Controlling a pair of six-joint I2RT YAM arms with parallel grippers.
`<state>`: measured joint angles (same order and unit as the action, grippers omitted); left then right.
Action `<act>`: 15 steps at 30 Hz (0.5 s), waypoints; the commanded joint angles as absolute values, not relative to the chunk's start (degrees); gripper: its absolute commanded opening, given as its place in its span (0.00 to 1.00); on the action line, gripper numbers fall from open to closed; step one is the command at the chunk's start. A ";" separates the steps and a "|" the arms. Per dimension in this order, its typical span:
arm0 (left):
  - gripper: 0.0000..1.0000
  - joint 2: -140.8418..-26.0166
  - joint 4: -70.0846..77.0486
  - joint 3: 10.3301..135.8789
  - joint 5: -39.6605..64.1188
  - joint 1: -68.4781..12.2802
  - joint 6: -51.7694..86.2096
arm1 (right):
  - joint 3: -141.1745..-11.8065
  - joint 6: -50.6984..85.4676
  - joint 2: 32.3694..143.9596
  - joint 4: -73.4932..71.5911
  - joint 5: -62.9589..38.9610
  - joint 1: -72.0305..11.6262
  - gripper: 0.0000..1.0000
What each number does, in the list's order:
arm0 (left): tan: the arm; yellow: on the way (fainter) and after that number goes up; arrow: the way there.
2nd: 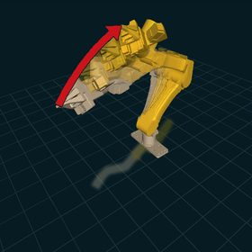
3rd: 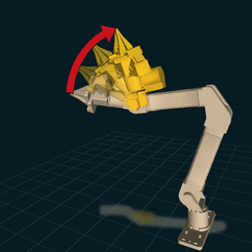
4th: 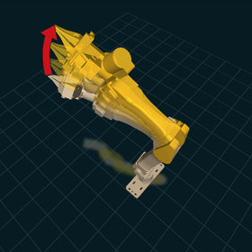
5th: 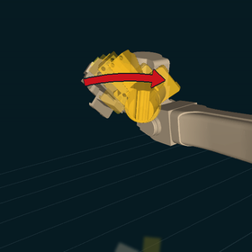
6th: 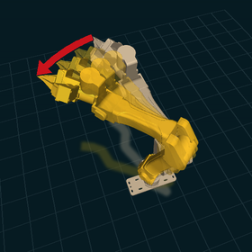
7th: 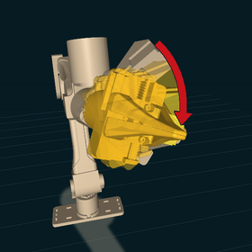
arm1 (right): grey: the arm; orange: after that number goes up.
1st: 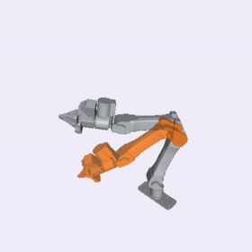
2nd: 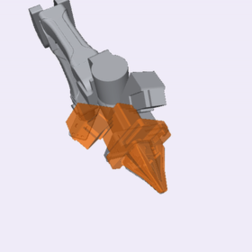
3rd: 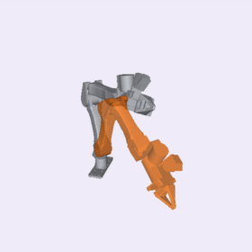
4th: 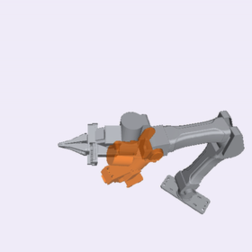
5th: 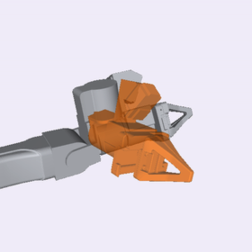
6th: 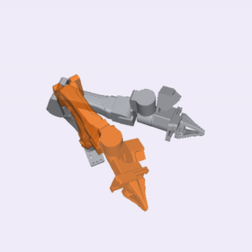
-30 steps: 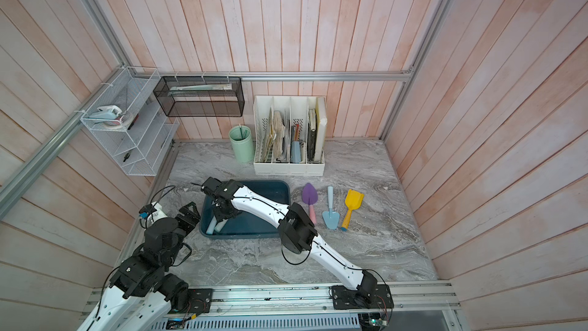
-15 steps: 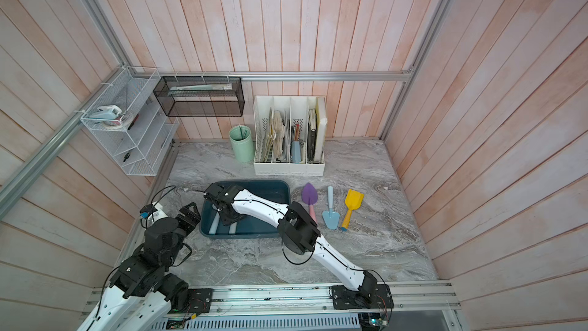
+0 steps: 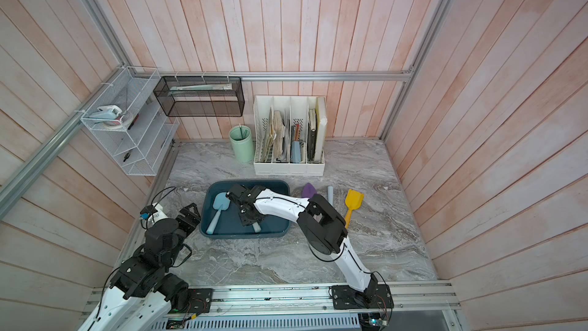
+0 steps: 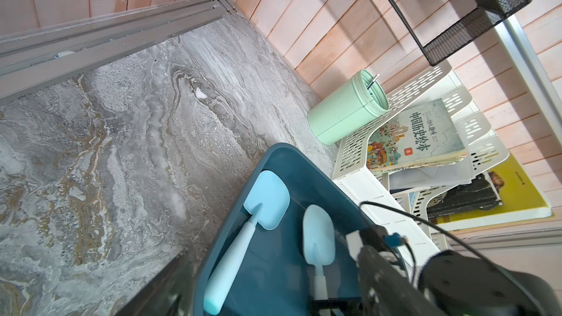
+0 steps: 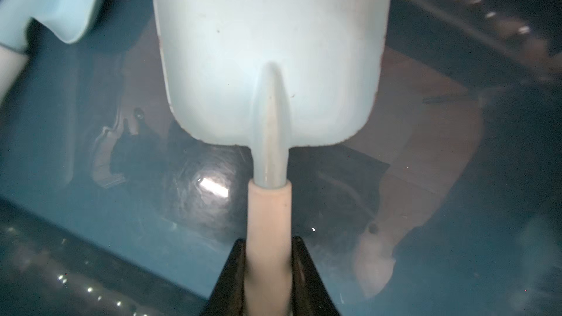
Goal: Take the shovel out of the storage box
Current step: Pick up the shovel from the storage box, then place the shovel at the center of the board.
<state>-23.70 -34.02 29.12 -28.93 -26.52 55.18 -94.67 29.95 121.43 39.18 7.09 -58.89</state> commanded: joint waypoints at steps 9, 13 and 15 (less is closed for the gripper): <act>0.88 -25.74 -29.80 26.96 -27.88 -26.01 55.96 | -53.61 22.11 68.51 -1.31 19.13 -42.46 0.00; 0.88 -28.09 -26.17 25.68 -26.67 -25.93 56.08 | -44.44 24.18 54.56 -0.46 21.23 -29.66 0.00; 0.88 -29.77 -24.06 25.37 -26.07 -25.87 55.81 | -39.63 26.67 48.08 -0.95 19.57 -22.01 0.00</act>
